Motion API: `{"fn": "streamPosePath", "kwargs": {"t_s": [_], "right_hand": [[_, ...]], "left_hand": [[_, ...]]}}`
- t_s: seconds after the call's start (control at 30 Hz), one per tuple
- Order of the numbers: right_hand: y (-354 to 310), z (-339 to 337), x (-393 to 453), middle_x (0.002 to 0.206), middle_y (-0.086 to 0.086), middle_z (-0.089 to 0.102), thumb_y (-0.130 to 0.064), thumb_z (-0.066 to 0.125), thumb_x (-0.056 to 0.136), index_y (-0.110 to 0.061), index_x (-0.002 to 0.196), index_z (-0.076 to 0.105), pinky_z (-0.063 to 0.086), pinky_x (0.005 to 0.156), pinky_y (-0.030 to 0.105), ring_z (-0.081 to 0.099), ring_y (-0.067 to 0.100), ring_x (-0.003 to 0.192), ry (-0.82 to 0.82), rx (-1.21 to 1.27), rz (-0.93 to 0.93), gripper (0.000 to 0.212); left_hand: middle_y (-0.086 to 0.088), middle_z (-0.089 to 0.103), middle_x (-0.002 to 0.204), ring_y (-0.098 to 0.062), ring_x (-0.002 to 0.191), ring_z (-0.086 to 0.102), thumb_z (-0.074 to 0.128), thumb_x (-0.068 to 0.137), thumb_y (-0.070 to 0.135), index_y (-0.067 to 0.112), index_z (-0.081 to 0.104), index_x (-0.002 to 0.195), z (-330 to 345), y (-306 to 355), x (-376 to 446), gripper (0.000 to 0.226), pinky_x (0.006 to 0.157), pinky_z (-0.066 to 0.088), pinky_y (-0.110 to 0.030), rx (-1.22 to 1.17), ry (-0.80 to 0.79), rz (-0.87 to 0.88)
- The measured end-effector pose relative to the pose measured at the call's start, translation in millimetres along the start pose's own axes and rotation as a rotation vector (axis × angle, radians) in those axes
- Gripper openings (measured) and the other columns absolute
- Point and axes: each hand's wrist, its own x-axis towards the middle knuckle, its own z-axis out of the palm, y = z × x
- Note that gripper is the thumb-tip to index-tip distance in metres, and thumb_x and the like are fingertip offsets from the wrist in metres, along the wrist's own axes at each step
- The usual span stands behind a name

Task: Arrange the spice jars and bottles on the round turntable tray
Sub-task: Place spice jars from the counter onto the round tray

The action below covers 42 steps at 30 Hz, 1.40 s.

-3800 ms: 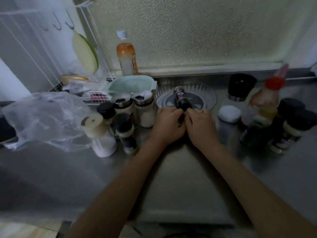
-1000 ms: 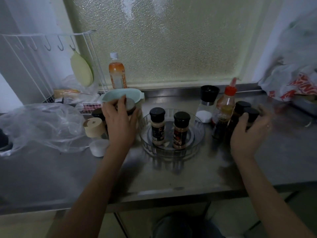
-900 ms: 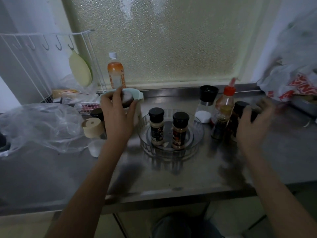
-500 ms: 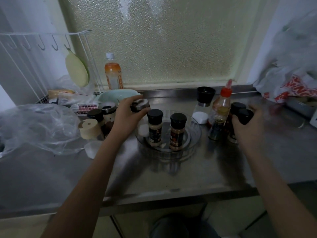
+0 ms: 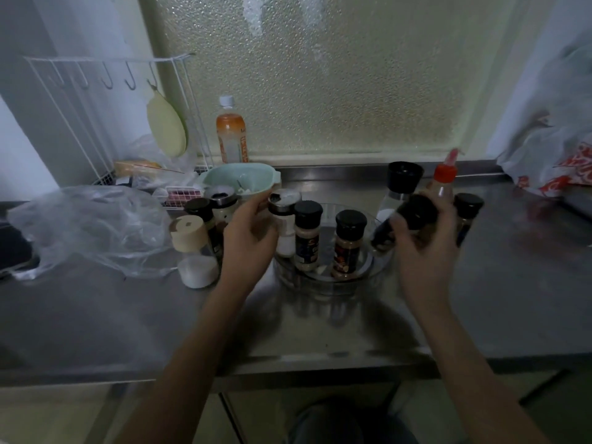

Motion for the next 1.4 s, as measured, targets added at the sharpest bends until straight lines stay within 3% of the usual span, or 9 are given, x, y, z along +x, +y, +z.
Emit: {"fn": "streamPosePath", "kwargs": {"t_s": [0.13, 0.23, 0.43, 0.63, 0.77, 0.9, 1.07, 1.27, 1.4], "right_hand": [[8, 20, -9, 0.103, -0.027, 0.05, -0.02, 0.059, 0.089, -0.014, 0.125, 0.044, 0.042, 0.079, 0.002, 0.053, -0.016, 0.093, -0.16, -0.026, 0.033, 0.039], [7, 24, -12, 0.103, -0.017, 0.052, -0.032, 0.054, 0.09, -0.017, 0.125, 0.042, 0.043, 0.077, 0.005, 0.053, -0.013, 0.092, -0.158, -0.055, 0.018, 0.04], [1, 25, -22, 0.109, -0.003, 0.053, -0.046, 0.042, 0.09, -0.017, 0.134, 0.035, 0.052, 0.081, 0.031, 0.06, 0.018, 0.097, -0.18, -0.085, -0.009, 0.053], [-4, 28, -33, 0.101, -0.006, 0.058, -0.051, 0.042, 0.091, -0.021, 0.132, 0.035, 0.049, 0.072, 0.017, 0.061, 0.011, 0.088, -0.161, -0.177, -0.008, 0.051], [-13, 32, -43, 0.107, -0.015, 0.051, -0.045, 0.047, 0.091, -0.02, 0.128, 0.039, 0.035, 0.075, -0.005, 0.048, -0.01, 0.095, -0.2, -0.227, -0.039, 0.045], [-20, 35, -51, 0.11, -0.014, 0.055, -0.044, 0.053, 0.089, -0.025, 0.126, 0.037, 0.036, 0.07, -0.003, 0.047, -0.01, 0.093, -0.276, -0.294, -0.039, 0.045], [-26, 39, -53, 0.121, -0.004, 0.062, -0.045, 0.055, 0.088, -0.026, 0.127, 0.039, 0.047, 0.083, 0.021, 0.059, 0.008, 0.104, -0.319, -0.325, 0.002, 0.046], [-27, 39, -50, 0.115, -0.007, 0.063, -0.044, 0.056, 0.087, -0.026, 0.124, 0.041, 0.034, 0.072, 0.003, 0.052, -0.003, 0.094, -0.343, -0.345, 0.032, 0.043], [-29, 46, -54, 0.117, -0.003, 0.062, -0.037, 0.06, 0.086, -0.022, 0.123, 0.043, 0.041, 0.078, 0.013, 0.06, 0.01, 0.102, -0.361, -0.347, 0.046, 0.043]], "left_hand": [[-0.009, 0.059, 0.095, -0.021, 0.093, 0.048, 0.054, 0.078, 0.001, 0.007, 0.057, 0.098, -18, 1, -29, 0.022, 0.08, 0.036, -0.025, 0.43, 0.35, 0.215], [-0.026, 0.054, 0.11, -0.037, 0.107, 0.045, 0.059, 0.073, 0.002, 0.001, 0.051, 0.109, -27, -2, -27, 0.037, 0.092, 0.037, -0.045, 0.596, 0.581, 0.096], [-0.018, 0.04, 0.138, -0.032, 0.127, 0.039, 0.066, 0.077, 0.008, 0.008, 0.031, 0.137, -36, -27, -24, 0.069, 0.108, 0.031, -0.036, 0.277, 0.558, -0.299], [-0.006, 0.055, 0.126, -0.018, 0.116, 0.052, 0.065, 0.08, 0.029, 0.021, 0.039, 0.129, -32, -14, -28, 0.056, 0.102, 0.043, -0.038, 0.11, 0.637, -0.177], [0.007, 0.053, 0.121, -0.001, 0.112, 0.051, 0.07, 0.078, 0.025, 0.023, 0.038, 0.131, -21, 4, -32, 0.062, 0.097, 0.042, -0.019, 0.0, 0.557, -0.053], [0.019, 0.052, 0.116, 0.004, 0.108, 0.052, 0.073, 0.076, 0.026, 0.033, 0.038, 0.123, -6, 14, -33, 0.058, 0.092, 0.042, -0.01, -0.049, 0.468, -0.01], [0.021, 0.054, 0.114, 0.009, 0.106, 0.052, 0.075, 0.074, 0.034, 0.039, 0.039, 0.117, 11, 17, -22, 0.056, 0.092, 0.045, -0.015, -0.079, 0.339, -0.032], [0.014, 0.057, 0.11, -0.001, 0.102, 0.057, 0.073, 0.079, 0.025, 0.028, 0.044, 0.114, 11, 6, 0, 0.046, 0.088, 0.049, -0.025, -0.141, 0.163, -0.052], [0.003, 0.055, 0.117, -0.008, 0.106, 0.055, 0.069, 0.083, 0.016, 0.02, 0.043, 0.12, 10, 6, 14, 0.045, 0.09, 0.048, -0.027, -0.226, 0.019, -0.094]]}}
